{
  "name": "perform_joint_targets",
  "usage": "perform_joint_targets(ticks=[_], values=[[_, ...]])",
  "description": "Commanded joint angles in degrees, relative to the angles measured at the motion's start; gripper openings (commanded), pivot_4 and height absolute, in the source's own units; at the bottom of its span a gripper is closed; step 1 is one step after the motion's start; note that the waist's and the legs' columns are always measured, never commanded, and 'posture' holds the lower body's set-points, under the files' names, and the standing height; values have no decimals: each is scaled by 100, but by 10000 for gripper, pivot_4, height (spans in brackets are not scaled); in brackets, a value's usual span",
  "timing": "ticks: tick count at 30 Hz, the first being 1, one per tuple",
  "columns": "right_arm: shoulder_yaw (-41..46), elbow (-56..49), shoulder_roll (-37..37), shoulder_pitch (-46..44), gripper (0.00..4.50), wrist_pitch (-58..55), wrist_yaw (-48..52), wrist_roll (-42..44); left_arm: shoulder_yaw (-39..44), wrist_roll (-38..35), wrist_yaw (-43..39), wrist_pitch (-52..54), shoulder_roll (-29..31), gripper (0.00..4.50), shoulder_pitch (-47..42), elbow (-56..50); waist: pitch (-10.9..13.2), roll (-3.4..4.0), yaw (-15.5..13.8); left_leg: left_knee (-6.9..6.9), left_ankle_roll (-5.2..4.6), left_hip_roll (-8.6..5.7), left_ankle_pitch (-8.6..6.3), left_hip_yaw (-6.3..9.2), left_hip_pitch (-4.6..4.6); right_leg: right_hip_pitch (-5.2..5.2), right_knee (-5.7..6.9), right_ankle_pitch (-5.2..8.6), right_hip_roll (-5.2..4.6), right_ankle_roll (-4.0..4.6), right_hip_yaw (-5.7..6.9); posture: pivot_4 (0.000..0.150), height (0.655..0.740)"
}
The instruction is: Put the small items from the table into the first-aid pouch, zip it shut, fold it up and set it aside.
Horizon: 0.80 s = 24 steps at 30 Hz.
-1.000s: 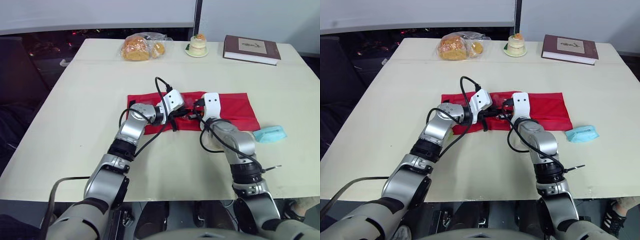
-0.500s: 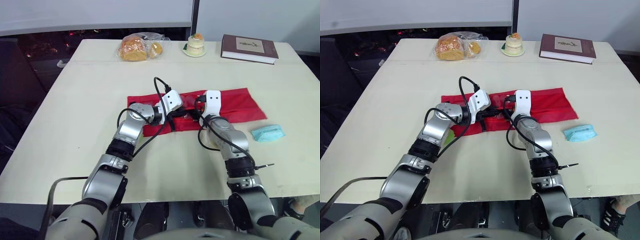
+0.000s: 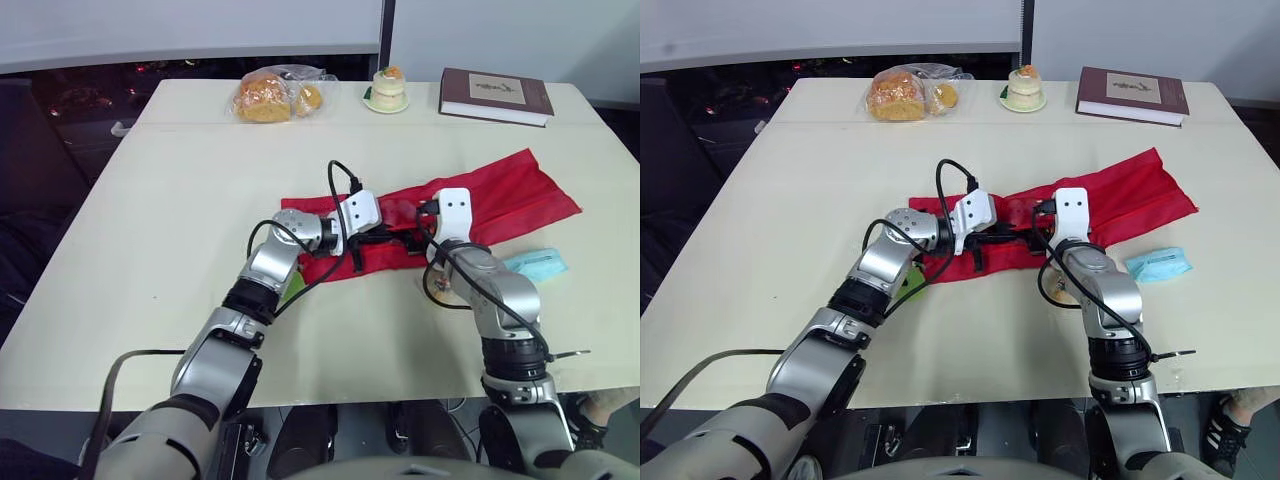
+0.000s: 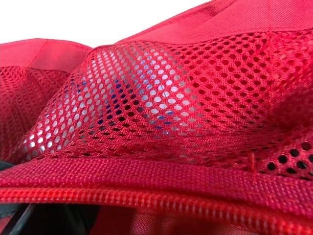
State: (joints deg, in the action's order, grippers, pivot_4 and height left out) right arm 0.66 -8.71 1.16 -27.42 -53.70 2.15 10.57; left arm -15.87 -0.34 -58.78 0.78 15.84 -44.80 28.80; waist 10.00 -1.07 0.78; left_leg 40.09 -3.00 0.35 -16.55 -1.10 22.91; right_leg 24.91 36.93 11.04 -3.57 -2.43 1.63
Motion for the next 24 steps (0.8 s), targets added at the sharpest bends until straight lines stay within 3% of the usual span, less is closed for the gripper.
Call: perform_joint_targets(ticks=[1, 3, 4, 9, 17, 24], values=[[-655, -413, -280, 18, 38816, -49, 579, 398, 281, 41, 471, 84, 39, 0, -269, 195, 0, 0, 4, 0, 0, 0, 0, 0, 0, 0, 0, 0, 0, 0, 0, 1500, 7289], [-663, -399, -287, 17, 30962, -25, 615, 375, 282, 40, 485, 77, 41, 0, -280, 217, 1, 1, 56, 0, 0, 1, 0, 0, -1, 1, 0, 0, 4, 0, -2, 1500, 7289], [-667, -401, -287, 20, 24402, -22, 638, 362, 286, 44, 494, 72, 40, 0, -287, 232, 1, 1, 58, 0, 0, 2, 0, 0, -1, 3, 1, 0, 10, 0, -3, 1500, 7289], [-724, -384, -226, 11, 1893, 31, 717, 344, 298, 57, 521, 64, 37, 0, -305, 266, 1, 1, 0, -3, 0, 5, 0, 4, 1, 3, 0, 0, 8, 0, 2, 1500, 7289], [-832, -796, 26, 113, 825, 21, 956, 431, 313, 52, 517, 78, 96, 0, -279, 232, 1, 2, 1, -3, 0, 1, 0, 3, 2, 2, -5, 0, 3, 0, 1, 1500, 7289], [-878, -1928, 923, 628, 825, -119, 1509, 653, 322, 33, 534, 97, 108, 0, -248, 213, 2, 1, -6, -3, 0, 0, 0, 0, 3, 1, -9, 0, 1, -1, -2, 1500, 7289]])
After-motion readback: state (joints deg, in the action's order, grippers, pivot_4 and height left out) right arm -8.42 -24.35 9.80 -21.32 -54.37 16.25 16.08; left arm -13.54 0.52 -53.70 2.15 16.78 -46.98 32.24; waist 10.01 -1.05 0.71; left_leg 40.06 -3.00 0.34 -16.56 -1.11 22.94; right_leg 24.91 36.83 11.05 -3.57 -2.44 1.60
